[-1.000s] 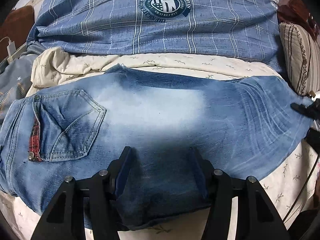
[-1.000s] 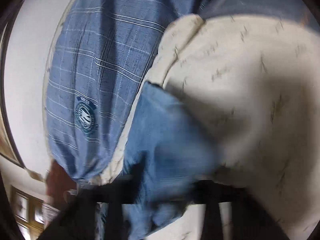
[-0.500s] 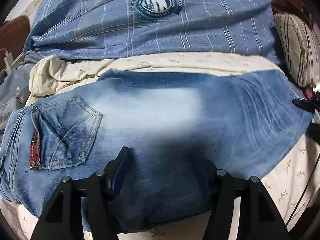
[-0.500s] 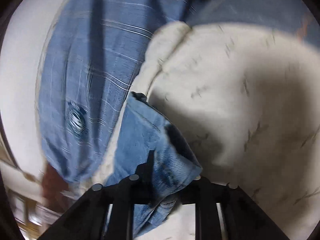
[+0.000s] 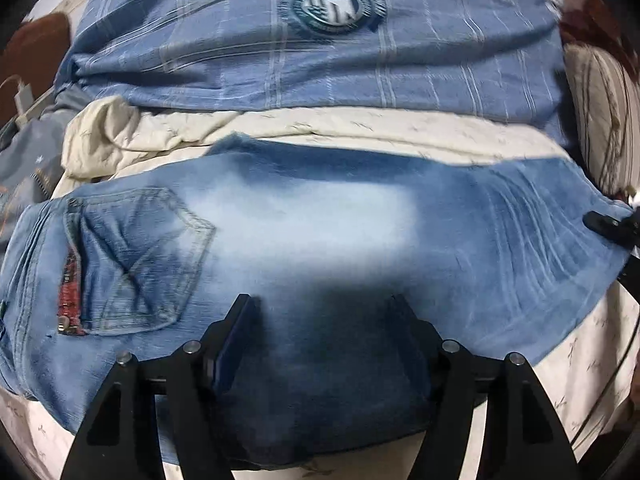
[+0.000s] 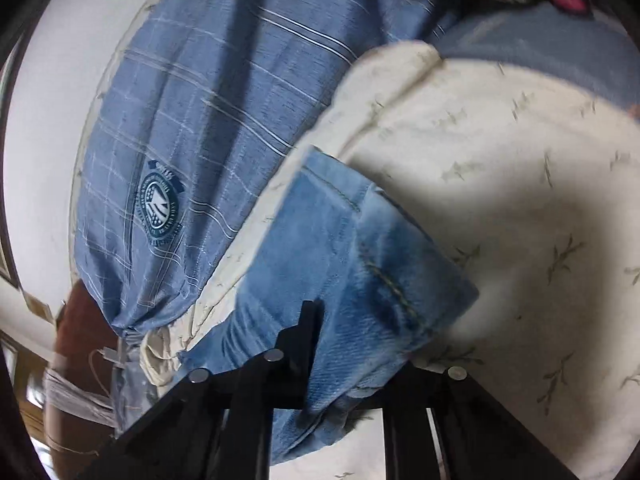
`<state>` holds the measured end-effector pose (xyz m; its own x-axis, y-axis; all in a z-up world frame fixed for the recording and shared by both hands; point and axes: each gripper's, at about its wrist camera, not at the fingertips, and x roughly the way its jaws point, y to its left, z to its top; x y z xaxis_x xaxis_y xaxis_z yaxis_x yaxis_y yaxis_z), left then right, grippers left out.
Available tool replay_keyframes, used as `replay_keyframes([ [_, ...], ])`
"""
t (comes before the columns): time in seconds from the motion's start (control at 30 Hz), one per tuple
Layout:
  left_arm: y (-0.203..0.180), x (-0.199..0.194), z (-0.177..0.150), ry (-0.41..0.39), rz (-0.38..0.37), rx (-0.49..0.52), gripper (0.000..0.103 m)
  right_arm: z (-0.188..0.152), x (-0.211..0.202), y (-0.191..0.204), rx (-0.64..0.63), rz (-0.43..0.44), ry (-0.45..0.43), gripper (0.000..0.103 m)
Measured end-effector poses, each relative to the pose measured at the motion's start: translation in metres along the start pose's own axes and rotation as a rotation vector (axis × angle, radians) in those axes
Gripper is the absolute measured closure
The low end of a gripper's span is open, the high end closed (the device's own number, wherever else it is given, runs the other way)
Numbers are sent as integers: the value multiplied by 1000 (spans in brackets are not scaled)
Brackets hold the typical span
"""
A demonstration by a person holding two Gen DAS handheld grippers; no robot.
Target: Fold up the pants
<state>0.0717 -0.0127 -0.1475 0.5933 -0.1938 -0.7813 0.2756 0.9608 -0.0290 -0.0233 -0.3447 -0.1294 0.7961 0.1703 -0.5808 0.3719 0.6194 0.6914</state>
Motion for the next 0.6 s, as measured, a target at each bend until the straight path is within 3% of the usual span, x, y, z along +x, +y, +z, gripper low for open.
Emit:
replay_keyframes([
  [0.33,52,-28,10,-119,113,-166,34,-43,-11,130,-409,63,19,92],
  [0.47,78,-39,10,-146,147,-211,34,-70,12,158,-488,76,110,91],
  [0.6,98,-44,7,-143,157,-256,34,-96,53,170,-508,48,268,80],
])
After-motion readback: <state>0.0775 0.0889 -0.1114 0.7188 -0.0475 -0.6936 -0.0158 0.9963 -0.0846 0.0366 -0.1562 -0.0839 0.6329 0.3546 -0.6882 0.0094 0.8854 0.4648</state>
